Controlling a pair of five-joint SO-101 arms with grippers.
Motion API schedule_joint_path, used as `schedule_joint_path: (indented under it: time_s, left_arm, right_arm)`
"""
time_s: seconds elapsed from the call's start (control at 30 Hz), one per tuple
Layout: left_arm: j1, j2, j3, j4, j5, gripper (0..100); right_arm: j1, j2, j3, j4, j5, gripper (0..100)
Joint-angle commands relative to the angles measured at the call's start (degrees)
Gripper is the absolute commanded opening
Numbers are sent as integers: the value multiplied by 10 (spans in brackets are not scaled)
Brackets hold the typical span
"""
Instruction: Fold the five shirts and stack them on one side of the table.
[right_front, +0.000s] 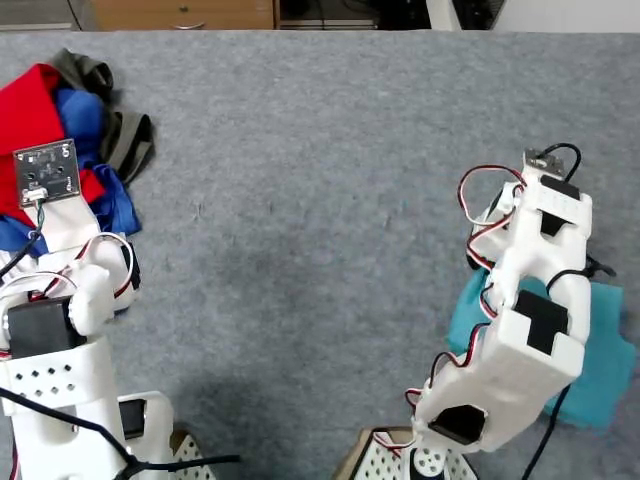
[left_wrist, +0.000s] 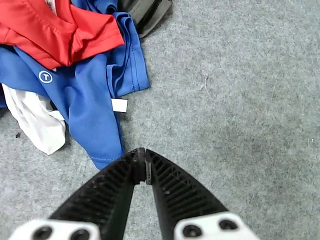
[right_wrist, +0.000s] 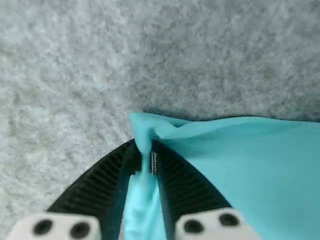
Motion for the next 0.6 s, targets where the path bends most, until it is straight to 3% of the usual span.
schedule_joint_path:
  time_s: [0.0, 0.27, 0.57]
  left_arm:
    - [-6, -1, -2, -10, -4, 19]
    - [-6, -1, -2, -10, -4, 19]
    - [-6, -1, -2, -10, -4, 19]
  right_arm:
    - [-7, -6, -5, -8, 4, 12]
    - [11, -6, -81, 68, 1, 5]
    - [22, -1, -224, 73, -25, 5]
